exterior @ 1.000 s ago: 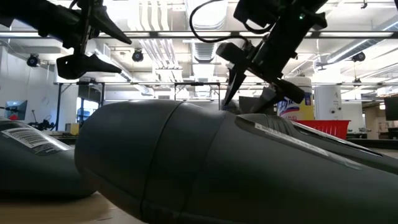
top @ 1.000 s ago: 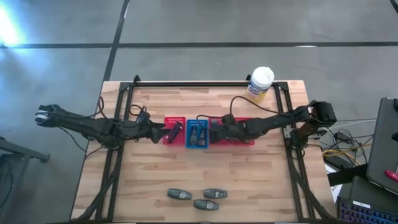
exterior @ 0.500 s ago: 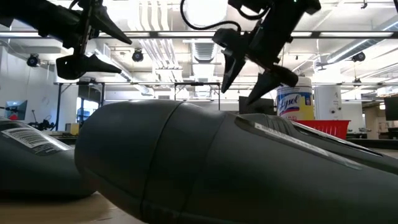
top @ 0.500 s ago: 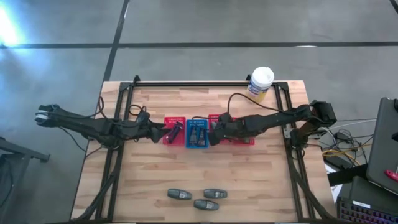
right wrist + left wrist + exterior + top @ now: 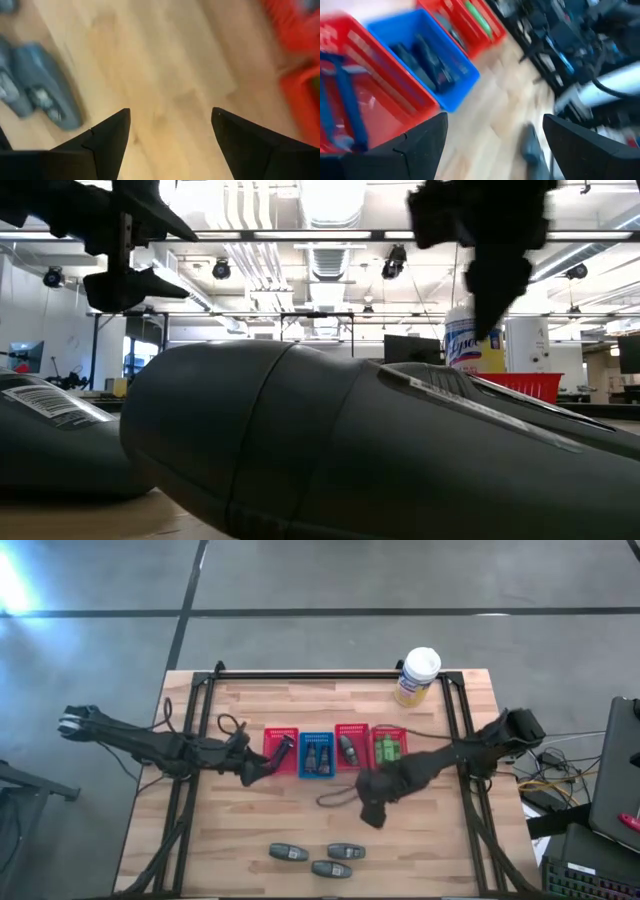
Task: Pick & Place Travel size toiletries
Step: Put the gray deodorant into the middle red bin
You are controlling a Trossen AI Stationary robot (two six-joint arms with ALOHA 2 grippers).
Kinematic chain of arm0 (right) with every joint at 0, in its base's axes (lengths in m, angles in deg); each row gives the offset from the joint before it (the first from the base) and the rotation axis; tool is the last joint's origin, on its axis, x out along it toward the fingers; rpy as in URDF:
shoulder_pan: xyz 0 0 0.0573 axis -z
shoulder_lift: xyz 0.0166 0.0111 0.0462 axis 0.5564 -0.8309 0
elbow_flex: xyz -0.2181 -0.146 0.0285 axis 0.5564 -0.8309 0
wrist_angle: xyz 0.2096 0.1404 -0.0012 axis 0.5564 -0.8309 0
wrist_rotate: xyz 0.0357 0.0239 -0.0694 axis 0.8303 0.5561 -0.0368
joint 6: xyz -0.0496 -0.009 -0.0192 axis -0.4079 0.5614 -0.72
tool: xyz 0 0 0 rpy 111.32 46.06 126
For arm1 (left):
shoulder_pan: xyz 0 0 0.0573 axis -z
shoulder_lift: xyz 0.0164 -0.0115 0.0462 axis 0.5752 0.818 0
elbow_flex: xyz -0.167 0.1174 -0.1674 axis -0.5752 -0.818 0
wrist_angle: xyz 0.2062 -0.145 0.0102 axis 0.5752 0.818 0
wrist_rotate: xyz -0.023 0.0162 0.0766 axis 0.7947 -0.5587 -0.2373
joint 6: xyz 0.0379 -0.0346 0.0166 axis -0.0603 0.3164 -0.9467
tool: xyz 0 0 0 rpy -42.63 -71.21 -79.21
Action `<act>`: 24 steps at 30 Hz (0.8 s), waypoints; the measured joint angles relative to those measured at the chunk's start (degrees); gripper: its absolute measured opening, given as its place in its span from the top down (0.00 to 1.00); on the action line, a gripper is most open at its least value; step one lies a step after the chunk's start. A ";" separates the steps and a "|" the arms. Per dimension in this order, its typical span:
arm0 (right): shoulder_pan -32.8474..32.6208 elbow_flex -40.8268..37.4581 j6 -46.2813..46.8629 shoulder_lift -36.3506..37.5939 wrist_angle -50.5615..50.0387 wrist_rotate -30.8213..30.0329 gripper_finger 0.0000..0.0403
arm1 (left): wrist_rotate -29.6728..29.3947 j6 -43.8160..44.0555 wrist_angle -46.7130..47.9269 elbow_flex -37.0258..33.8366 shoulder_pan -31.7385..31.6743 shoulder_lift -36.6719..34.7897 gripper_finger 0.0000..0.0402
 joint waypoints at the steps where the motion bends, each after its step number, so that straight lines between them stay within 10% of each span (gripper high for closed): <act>1: -0.98 -0.46 1.48 -0.22 0.02 0.02 0.32 | 1.38 -0.37 -0.49 0.00 0.87 0.79 0.18; 14: -9.16 -4.78 17.15 -0.29 5.35 -2.67 0.38 | 6.26 -12.56 -2.50 7.41 24.25 22.62 0.26; 24: -9.85 -4.78 17.57 -0.29 6.59 -3.71 0.33 | 5.96 -20.59 -2.25 19.14 27.50 40.39 0.26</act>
